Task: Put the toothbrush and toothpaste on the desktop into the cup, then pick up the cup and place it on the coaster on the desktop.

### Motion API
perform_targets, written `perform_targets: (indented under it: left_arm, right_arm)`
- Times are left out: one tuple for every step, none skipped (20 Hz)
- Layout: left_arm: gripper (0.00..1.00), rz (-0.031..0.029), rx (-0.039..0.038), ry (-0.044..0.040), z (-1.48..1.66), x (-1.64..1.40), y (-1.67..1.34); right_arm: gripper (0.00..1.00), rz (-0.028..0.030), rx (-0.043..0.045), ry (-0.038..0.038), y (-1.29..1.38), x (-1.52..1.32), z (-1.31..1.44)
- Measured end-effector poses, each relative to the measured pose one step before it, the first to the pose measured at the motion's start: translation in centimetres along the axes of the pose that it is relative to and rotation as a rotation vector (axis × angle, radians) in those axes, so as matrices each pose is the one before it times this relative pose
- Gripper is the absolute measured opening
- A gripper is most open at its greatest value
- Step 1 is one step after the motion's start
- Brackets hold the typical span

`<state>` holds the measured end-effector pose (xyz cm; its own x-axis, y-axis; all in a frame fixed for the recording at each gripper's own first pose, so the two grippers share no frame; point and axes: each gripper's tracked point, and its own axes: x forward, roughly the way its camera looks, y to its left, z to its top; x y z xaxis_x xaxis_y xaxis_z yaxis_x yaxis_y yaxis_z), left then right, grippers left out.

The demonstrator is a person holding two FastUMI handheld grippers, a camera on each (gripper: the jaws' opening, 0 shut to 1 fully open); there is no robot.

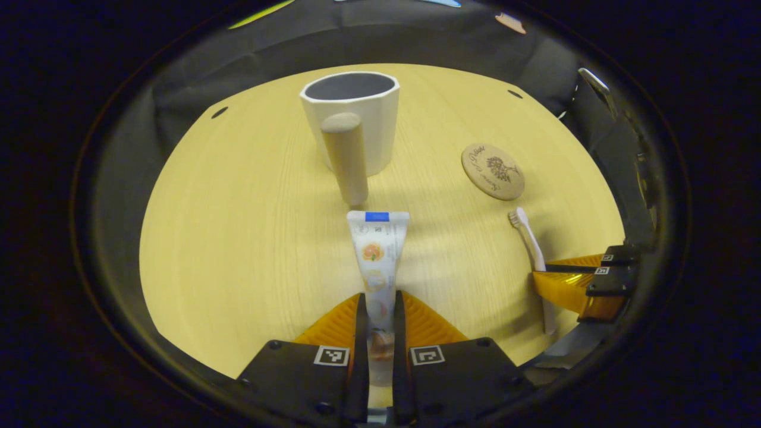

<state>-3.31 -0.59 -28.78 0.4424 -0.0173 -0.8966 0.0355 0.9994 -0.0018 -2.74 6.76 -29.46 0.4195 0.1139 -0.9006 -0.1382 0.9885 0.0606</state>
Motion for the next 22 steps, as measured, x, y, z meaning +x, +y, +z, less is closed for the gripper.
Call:
perform_targets:
  left_arm:
    - [0.23, -0.00817, -0.01714, -0.01869, 0.168, -0.297, -0.049]
    - [0.23, -0.00075, -0.01719, -0.0158, 0.097, -0.055, 0.111]
    - [0.23, 0.00545, -0.01587, -0.01303, 0.049, -0.247, 0.241]
    - [0.22, 0.00723, -0.01238, -0.01726, 0.127, -0.311, 0.274]
    - [0.23, 0.00888, -0.01472, -0.02665, 0.349, -0.554, 0.326]
    - [0.23, 0.00793, -0.01106, -0.02328, 0.299, -0.443, 0.383]
    - [0.23, 0.00891, -0.01082, -0.01783, 0.319, -0.616, 0.41]
    - [0.22, 0.00932, -0.01497, -0.01929, 0.29, -0.568, 0.474]
    - [0.22, 0.01133, -0.01541, -0.01614, 0.329, -0.565, 0.448]
    - [0.23, 0.0088, -0.0183, -0.02363, 0.486, -0.458, 0.457]
    - [0.23, 0.00371, -0.01155, -0.01422, 0.38, -0.426, 0.281]
    - [0.23, 0.01167, -0.01553, -0.02249, 0.502, -0.318, 0.441]
    - [0.22, 0.00308, -0.00678, -0.01784, 0.515, -0.308, 0.223]
    - [0.23, 0.01198, -0.00876, -0.02038, 0.543, -0.4, 0.457]
    - [0.23, 0.00282, -0.00366, -0.02149, 0.587, -0.226, 0.223]
    - [0.23, 0.01074, -0.00595, -0.02453, 0.683, -0.283, 0.352]
    - [0.23, 0.00378, -0.00449, -0.02681, 0.812, -0.221, 0.214]
    - [0.23, 0.00681, -0.00698, -0.03076, 0.947, -0.366, 0.201]
    - [0.23, 0.00218, -0.00679, -0.03435, 1.094, -0.349, 0.25]
    - [0.23, 0.00169, -0.00392, -0.03079, 1.06, -0.269, 0.185]
    - [0.23, 0.0052, -0.00638, -0.03339, 1.142, 0.0, 0.179]
    - [0.23, -0.00376, -0.00522, -0.02937, 1.137, 0.033, 0.071]
  right_arm:
    - [0.06, 0.00361, 0.00172, -0.01332, -0.076, -0.225, 0.197]
    - [0.06, 0.00245, 0.00359, -0.0113, -0.062, -0.176, 0.152]
    - [0.06, 0.00699, 0.00421, -0.00749, -0.012, -0.304, 0.131]
    - [0.06, 0.00961, 0.00958, -0.01316, -0.006, -0.355, 0.254]
    - [0.06, 0.01446, 0.00629, -0.01964, 0.11, -0.473, 0.422]
    - [0.06, 0.00453, 0.0053, -0.01593, -0.114, -0.497, 0.283]
    - [0.06, 0.01422, 0.00372, -0.02291, 0.105, -0.505, 0.546]
    - [0.06, 0.01061, 0.00499, -0.01364, 0.14, -0.409, 0.369]
    - [0.06, 0.00954, 0.00521, -0.01999, 0.073, -0.41, 0.577]
    - [0.09, 0.00492, -0.00142, -0.02113, 0.034, -0.283, 0.555]
    - [0.06, 0.0023, -0.00581, -0.01913, -0.028, -0.313, 0.547]
    - [0.06, 0.00298, -0.00362, -0.02027, 0.055, -0.256, 0.642]
    - [0.06, 0.00455, -0.00331, -0.0188, 0.137, -0.179, 0.558]
    - [0.06, 0.00601, -0.00336, -0.01456, 0.146, -0.236, 0.423]
    - [0.06, 0.00968, -0.00212, -0.01607, 0.23, -0.172, 0.522]
    - [0.06, 0.00648, -0.00178, -0.01452, 0.186, -0.18, 0.431]
    - [0.06, 0.00868, -0.00378, -0.0206, 0.233, -0.161, 0.554]
    - [0.06, 0.00868, -0.00635, -0.02129, 0.261, -0.188, 0.501]
    - [0.06, 0.01009, -0.00756, -0.02125, 0.268, -0.149, 0.563]
    - [0.06, 0.00896, -0.00781, -0.02202, 0.27, -0.207, 0.522]
    - [0.06, 0.00502, -0.00921, -0.01902, 0.203, -0.197, 0.585]
    - [0.06, 0.00425, -0.00979, -0.01693, 0.25, -0.251, 0.465]
